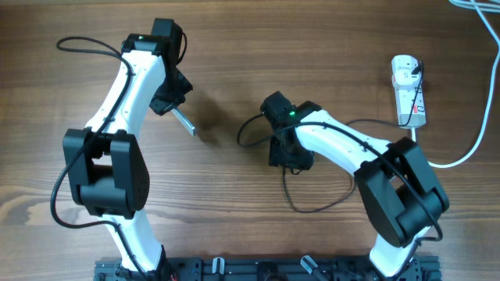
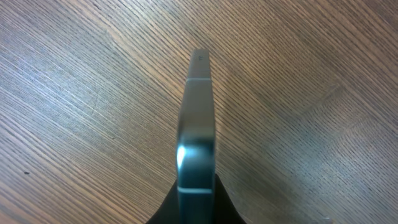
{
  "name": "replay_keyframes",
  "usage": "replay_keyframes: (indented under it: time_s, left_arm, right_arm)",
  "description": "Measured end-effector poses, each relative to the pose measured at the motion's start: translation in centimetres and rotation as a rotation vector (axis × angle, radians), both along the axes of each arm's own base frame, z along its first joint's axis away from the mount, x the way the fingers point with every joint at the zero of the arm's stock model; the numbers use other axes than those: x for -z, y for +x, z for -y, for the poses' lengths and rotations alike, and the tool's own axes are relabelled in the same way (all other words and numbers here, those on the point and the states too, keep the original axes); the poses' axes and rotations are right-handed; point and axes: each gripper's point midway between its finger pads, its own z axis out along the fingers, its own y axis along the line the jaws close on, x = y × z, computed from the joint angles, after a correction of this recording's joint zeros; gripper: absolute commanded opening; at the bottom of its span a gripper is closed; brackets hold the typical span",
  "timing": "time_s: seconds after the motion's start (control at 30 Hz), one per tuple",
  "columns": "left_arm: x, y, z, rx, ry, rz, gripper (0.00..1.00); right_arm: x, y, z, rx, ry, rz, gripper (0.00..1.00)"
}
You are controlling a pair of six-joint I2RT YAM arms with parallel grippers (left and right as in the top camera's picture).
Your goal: Plug charger to phone and switch on socket
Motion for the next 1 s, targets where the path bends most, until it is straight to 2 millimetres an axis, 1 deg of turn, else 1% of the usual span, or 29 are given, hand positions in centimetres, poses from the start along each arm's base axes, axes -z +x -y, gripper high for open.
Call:
replay_keyframes:
  time_s: [0.07, 0.1, 0.23, 0.33, 0.37, 0.4, 0.43, 0.7, 0.77, 0.93, 1.0]
  left_arm:
    - [0.0, 0.09, 0.08, 0.0, -0.004, 0.004, 0.04]
    - [0.0, 0.1, 0.08, 0.0, -0.004, 0.004, 0.04]
    - [0.0, 0.13, 0.08, 0.0, -0.005, 0.005, 0.04]
    - [0.0, 0.13, 0.08, 0.0, -0.005, 0.005, 0.04]
    - [0.0, 0.13, 0.08, 0.0, -0.005, 0.005, 0.04]
    - [0.0, 0.13, 0.08, 0.0, -0.005, 0.005, 0.04]
    - [0.0, 0.13, 0.08, 0.0, -0.005, 0.005, 0.04]
    - [0.0, 0.13, 0.08, 0.0, -0.005, 0.005, 0.04]
    - [0.0, 0.13, 0.08, 0.0, -0.005, 0.005, 0.04]
    - [0.0, 0.13, 0.08, 0.0, -0.005, 0.005, 0.04]
    - [0.0, 0.15, 0.08, 0.0, -0.005, 0.006, 0.04]
  right_arm:
    - [0.22, -0.14, 0.0, 0.0, -0.002, 0.002, 0.41]
    - [0.25, -0.17, 0.01, 0.001, -0.003, 0.001, 0.38]
    - [0.36, -0.03, 0.24, 0.022, -0.019, 0.013, 0.38]
    - [0.4, 0.47, 0.15, 0.025, -0.017, 0.037, 0.38]
    - [0.43, 0.63, 0.06, 0.022, -0.012, 0.047, 0.35]
    - [0.42, 0.68, 0.03, 0.016, -0.006, 0.055, 0.27]
    - [0.42, 0.72, 0.01, 0.012, -0.005, 0.058, 0.25]
    - [0.43, 0.67, 0.02, 0.009, -0.002, 0.059, 0.27]
    - [0.43, 0.65, -0.03, 0.002, 0.001, 0.057, 0.24]
    - [0.42, 0.6, 0.04, 0.0, -0.001, 0.055, 0.22]
    - [0.43, 0.57, 0.06, 0.0, -0.002, 0.054, 0.19]
